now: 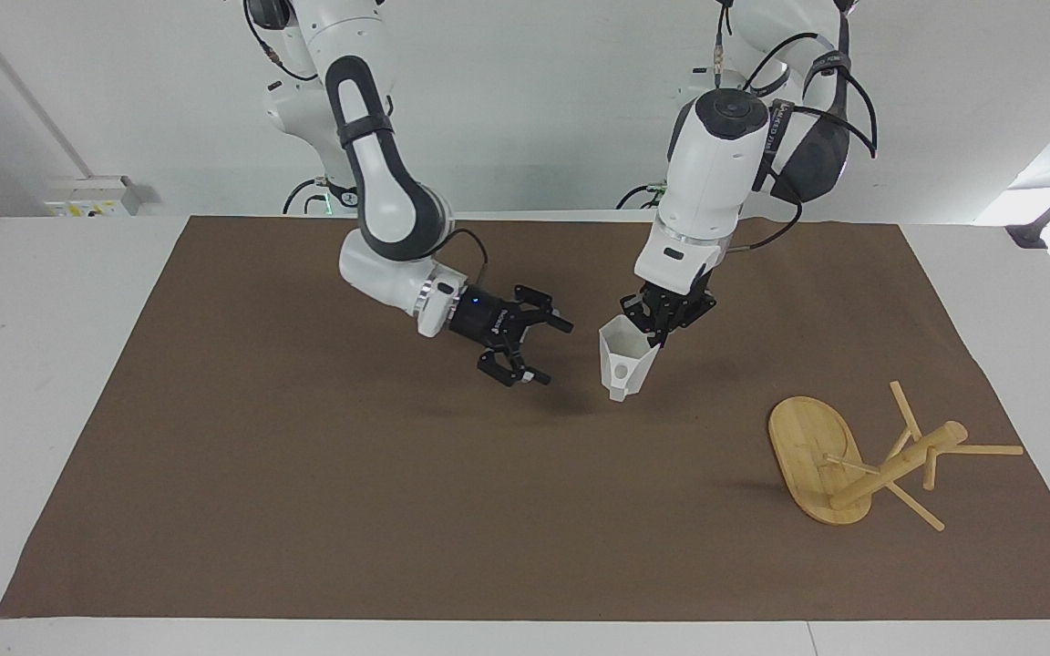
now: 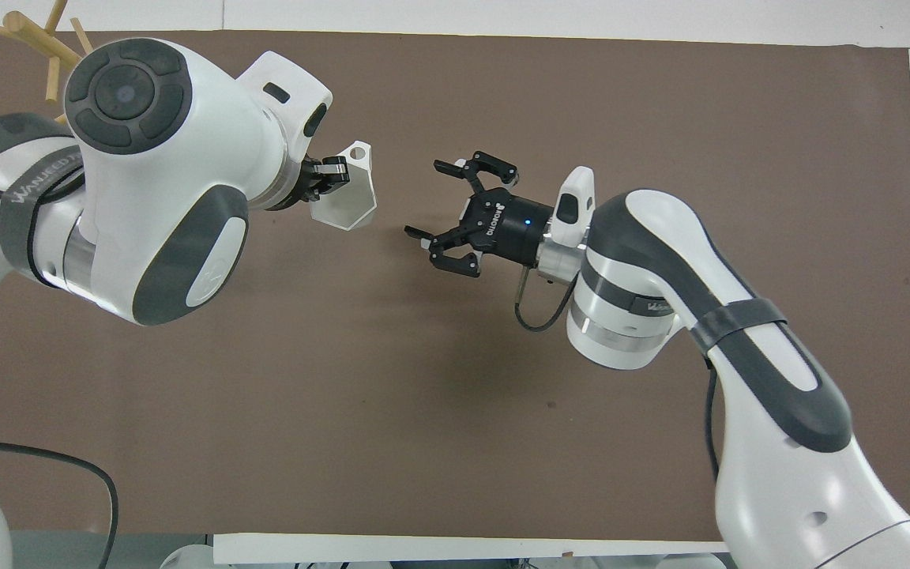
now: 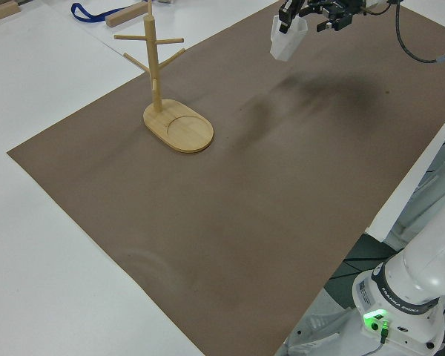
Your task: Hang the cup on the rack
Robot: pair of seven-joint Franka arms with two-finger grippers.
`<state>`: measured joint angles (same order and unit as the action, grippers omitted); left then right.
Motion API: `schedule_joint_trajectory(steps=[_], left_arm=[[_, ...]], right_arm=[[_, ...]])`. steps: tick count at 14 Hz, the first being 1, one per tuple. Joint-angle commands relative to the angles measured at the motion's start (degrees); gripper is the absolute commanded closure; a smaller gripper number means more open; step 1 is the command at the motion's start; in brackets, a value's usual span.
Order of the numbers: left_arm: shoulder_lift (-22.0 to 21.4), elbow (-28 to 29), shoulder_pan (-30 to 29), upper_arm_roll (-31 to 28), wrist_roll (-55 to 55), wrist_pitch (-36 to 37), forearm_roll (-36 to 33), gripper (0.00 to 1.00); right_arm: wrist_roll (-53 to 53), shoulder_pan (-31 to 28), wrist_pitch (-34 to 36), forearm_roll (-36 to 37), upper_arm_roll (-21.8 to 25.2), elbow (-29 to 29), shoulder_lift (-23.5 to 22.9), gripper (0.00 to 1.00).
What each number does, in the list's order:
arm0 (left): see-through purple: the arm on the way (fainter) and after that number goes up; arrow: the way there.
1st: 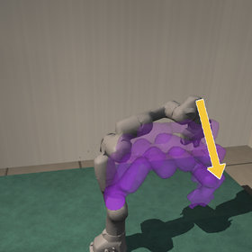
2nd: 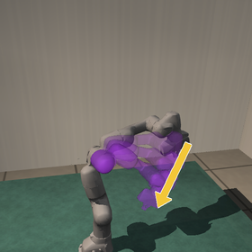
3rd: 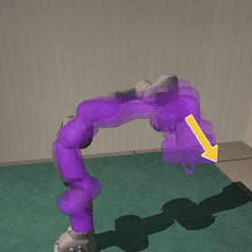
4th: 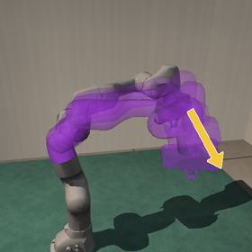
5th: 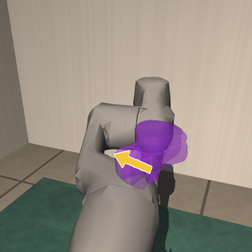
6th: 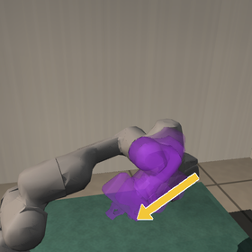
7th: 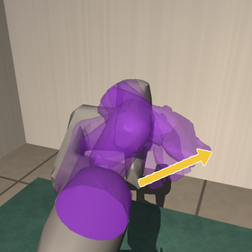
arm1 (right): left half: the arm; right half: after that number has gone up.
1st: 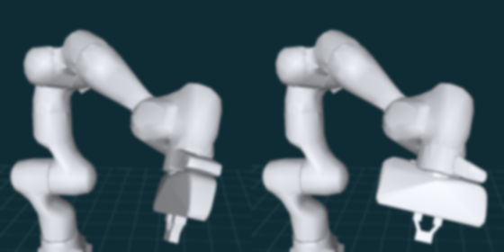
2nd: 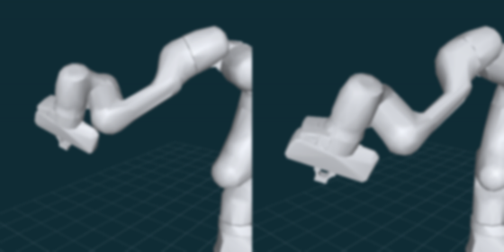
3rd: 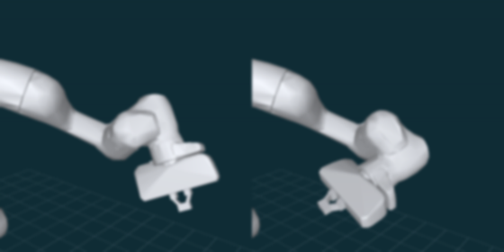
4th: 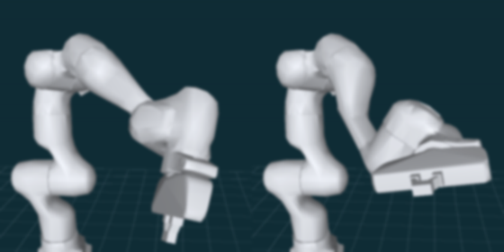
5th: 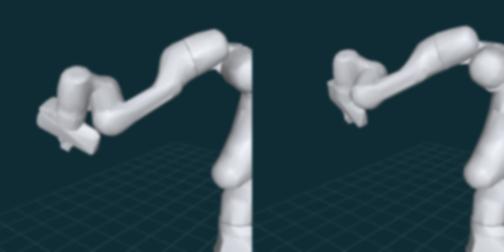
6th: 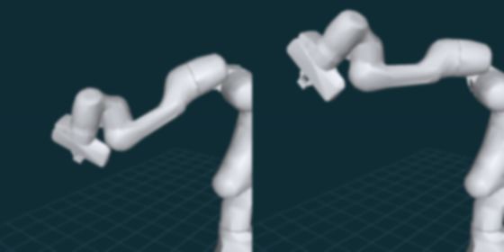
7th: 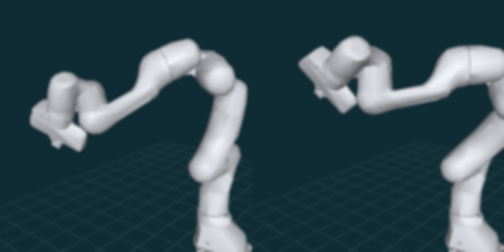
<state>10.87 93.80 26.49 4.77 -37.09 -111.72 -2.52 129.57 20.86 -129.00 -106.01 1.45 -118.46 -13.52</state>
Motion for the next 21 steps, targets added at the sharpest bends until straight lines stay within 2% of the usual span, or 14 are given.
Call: schedule_joint_trajectory(steps=[1, 5, 7, 10, 12, 15, 18, 21], left_arm=[[-0.58, -0.99, -0.03, -1.87, -2.45, 1.67, -2.22, 1.00], [-4.62, 0.14, -3.63, -2.40, -8.60, 3.08, -2.40, 1.00], [-7.51, 3.30, -6.34, -2.31, -8.70, -0.06, -2.40, 1.00], [-18.05, 21.45, -7.93, -2.31, -8.96, -18.83, -2.32, 1.00], [-20.53, 27.64, -8.38, -2.31, -8.97, -25.89, -2.14, 1.00], [-22.91, 33.79, -9.70, -2.31, -8.35, -33.00, -2.14, 1.00], [-26.85, 44.94, -11.54, -2.49, -8.53, -50.13, -1.79, 1.00], [-27.22, 46.73, -12.69, -2.57, -8.61, -55.88, -1.53, 1.00]], right_arm=[[-1.59, -13.42, 10.66, 15.94, -0.66, -2.57, 2.71, 0.01], [-7.93, -28.65, 25.35, 35.56, -0.48, 1.02, 2.36, 0.01], [-9.94, -34.72, 32.02, 43.48, -0.39, 4.53, 1.66, 0.01], [-17.57, -40.45, 38.46, 57.71, -0.39, 11.47, 2.44, 0.01], [-23.02, -41.34, 40.58, 65.55, -0.30, 14.47, 3.93, 0.01], [-33.47, -40.90, 40.50, 73.29, -0.22, 15.27, 8.23, 0.01], [-51.72, -38.72, 40.41, 84.26, -1.79, 16.41, 14.99, 0.01], [-69.76, -34.24, 42.68, 92.89, -2.67, 17.90, 18.61, 0.01]])
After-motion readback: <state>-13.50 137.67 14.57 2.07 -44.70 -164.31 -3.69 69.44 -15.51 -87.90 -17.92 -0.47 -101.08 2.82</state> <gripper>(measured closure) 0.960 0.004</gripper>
